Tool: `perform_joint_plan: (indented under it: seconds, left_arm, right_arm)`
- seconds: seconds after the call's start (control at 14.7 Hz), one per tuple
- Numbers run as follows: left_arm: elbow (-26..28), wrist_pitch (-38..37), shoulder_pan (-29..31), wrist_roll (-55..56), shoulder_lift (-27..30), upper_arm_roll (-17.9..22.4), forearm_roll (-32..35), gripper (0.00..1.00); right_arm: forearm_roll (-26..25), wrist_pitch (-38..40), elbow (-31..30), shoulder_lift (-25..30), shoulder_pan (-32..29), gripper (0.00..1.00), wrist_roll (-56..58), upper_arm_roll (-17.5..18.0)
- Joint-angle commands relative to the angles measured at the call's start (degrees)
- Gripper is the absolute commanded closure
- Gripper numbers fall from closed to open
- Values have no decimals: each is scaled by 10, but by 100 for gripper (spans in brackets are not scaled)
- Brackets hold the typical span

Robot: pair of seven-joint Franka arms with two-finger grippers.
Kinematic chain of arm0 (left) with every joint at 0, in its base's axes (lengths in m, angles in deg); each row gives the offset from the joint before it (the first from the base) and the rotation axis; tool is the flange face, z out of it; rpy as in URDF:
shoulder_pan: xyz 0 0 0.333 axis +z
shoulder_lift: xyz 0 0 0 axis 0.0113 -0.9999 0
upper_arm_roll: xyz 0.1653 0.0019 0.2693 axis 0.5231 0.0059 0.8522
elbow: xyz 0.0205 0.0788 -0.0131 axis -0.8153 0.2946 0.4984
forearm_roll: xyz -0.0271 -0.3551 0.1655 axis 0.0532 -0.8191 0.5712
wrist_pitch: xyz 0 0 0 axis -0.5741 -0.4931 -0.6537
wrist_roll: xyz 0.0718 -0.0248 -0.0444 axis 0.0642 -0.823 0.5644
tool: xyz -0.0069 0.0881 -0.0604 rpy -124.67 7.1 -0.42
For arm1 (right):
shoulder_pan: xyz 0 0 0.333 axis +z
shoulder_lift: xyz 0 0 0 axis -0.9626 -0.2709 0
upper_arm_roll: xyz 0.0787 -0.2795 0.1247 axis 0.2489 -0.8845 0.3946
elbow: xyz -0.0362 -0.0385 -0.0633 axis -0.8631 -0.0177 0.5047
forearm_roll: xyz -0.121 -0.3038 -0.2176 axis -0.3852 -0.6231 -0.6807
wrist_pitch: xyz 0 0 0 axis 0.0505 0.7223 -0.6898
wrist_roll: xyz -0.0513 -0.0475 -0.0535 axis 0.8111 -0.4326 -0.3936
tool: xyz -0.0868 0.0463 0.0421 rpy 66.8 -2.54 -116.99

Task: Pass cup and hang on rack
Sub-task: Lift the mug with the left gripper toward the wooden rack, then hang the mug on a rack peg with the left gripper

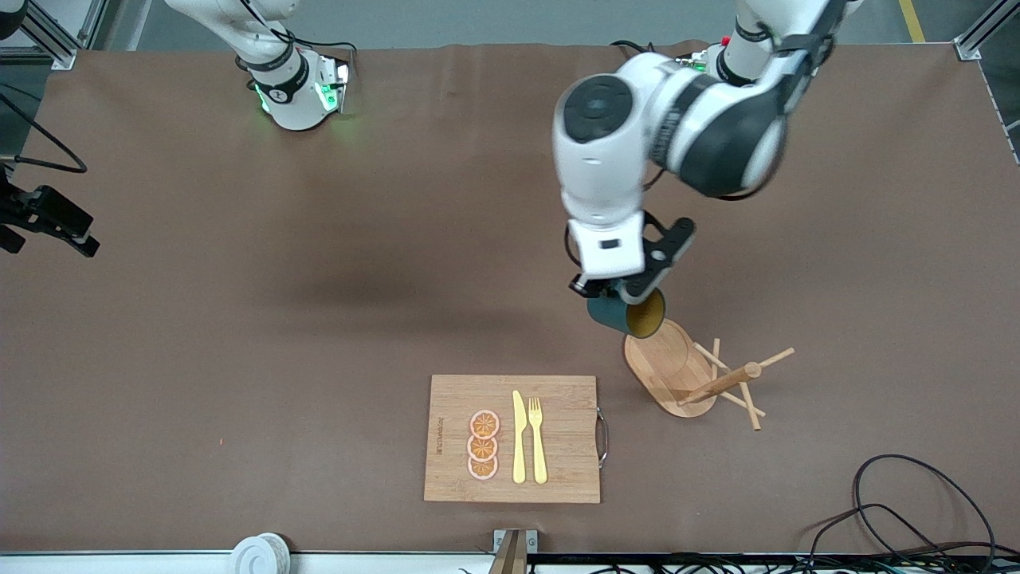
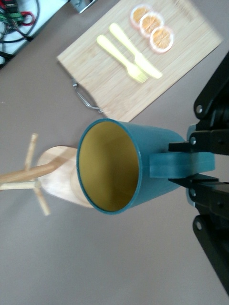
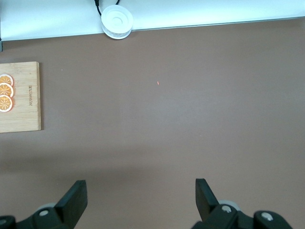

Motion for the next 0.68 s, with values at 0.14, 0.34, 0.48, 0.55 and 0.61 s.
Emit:
perform_joint_plan:
  seconds: [0.14,0.34,0.48,0.55,0.61]
  left_arm:
    - [6,54,84,-18,13,-6,-192,100]
    - [6,73,132,-18,12,-5,-297,100]
    - [6,74,163,-39,7,-4,-373,100]
    - [8,74,179,-55,6,-4,-408,100]
    - [9,74,194,-67,3,-3,-454,100]
  right_arm:
    - [1,7,8,-3,-13,0,-1,11]
    - [1,7,8,-3,-13,0,-1,11]
    - [1,7,8,-3,-13,0,-1,11]
    - [1,7,8,-3,-13,0,-1,11]
    - [1,7,8,-3,-13,0,-1,11]
